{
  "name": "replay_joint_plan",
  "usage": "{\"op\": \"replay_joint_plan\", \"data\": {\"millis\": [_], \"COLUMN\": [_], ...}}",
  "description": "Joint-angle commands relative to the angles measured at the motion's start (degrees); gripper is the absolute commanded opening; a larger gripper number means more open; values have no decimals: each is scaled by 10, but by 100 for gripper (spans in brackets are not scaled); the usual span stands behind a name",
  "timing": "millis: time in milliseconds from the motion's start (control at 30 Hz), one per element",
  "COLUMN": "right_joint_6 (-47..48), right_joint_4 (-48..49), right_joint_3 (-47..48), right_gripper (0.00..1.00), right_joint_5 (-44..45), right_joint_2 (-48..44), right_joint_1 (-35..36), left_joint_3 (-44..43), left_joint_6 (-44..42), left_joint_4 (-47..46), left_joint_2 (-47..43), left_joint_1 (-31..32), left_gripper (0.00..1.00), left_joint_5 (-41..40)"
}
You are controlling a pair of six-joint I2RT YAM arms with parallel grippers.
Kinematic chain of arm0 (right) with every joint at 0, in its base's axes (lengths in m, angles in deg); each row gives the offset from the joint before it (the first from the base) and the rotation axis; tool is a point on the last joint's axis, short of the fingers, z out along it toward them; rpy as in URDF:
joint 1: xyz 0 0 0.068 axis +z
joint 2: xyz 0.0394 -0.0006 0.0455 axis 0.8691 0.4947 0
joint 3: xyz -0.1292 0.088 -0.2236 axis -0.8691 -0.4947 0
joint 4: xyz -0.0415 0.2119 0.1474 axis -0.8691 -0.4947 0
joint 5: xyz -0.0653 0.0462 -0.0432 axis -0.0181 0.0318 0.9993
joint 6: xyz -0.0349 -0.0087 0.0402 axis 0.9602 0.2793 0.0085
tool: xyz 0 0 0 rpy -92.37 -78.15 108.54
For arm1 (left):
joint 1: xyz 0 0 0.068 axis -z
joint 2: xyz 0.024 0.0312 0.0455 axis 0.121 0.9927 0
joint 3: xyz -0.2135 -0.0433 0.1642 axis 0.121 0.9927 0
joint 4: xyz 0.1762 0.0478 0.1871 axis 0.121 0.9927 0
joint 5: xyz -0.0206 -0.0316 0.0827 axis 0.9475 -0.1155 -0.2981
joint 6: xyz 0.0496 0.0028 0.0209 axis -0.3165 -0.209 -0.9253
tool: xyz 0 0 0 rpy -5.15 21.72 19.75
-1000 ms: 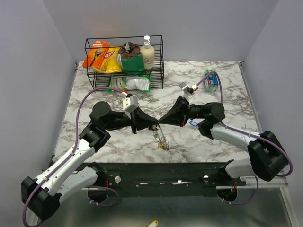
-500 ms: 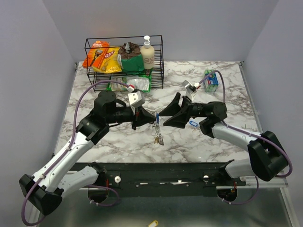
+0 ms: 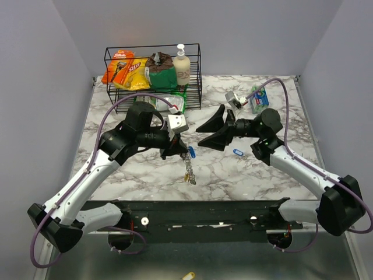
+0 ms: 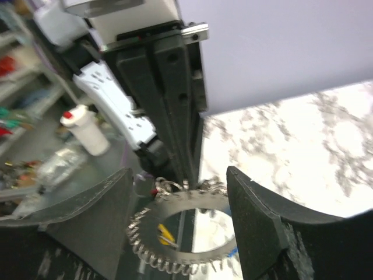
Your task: Put the keys on the keyring
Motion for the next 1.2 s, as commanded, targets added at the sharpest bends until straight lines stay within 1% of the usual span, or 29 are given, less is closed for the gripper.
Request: {"op": "replay_joint_plan", "data": {"millis": [0,100,200,233,300,667,933,1000,1033,1067,1133,1167], "right_joint_6": [168,187,218,226,237,217,209,211,211,212,214,214], "right_joint_4": [-221,-242,-278,-297,-303,-259,-244,-244,-241,-241,-240,-239], "right_joint_3": [36,39,47,50,52,30,28,28,27,27,25,25], "right_gripper": [68,65,62,62,62,62,62,59,56,51,45,38], "right_joint_5": [37,33,40,51,61,81,72,69,64,62,54,52], "right_joint_2": [-23,-19,-13,-11,-9,0,12,15,16,17,16,17], "right_joint_1": [-3,1,20,35,48,68,76,77,77,77,77,77], "left_joint_3": [-39,-52,-54,-53,-52,-45,-40,-40,-40,-41,-42,-42], "left_joint_6": [-36,-41,-42,-42,-43,-42,-38,-38,-38,-38,-40,-39], "left_joint_4": [47,61,63,64,68,62,49,46,46,46,47,50], "left_joint_2": [9,18,26,28,31,25,25,25,24,25,25,25], "left_joint_1": [5,4,5,6,6,7,10,10,11,11,11,11], "left_gripper": [0,0,0,0,0,0,0,0,0,0,0,0], "left_joint_5": [-9,-4,4,11,18,35,41,41,41,41,41,40]}}
